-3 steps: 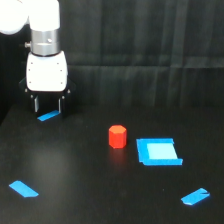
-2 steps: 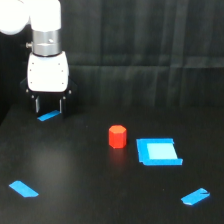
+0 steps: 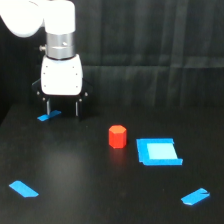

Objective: Pick up the red object from the table

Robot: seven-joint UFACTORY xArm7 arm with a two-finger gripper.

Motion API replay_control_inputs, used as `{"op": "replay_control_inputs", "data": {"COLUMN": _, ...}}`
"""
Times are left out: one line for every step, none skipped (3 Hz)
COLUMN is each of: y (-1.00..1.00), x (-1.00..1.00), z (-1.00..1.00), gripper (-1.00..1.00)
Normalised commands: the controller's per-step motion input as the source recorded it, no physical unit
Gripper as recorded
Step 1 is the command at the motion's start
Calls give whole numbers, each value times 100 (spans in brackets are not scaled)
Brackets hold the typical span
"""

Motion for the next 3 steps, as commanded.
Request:
{"op": "replay_control_inputs", "data": {"y": -42, "x": 95, "z": -28, "gripper": 100}}
{"op": "replay_control_inputs", "data": {"y": -52, "x": 90, "z": -30, "gripper": 100}}
{"op": "replay_control_inputs", "data": {"y": -40, "x": 100, "z": -36, "gripper": 100}}
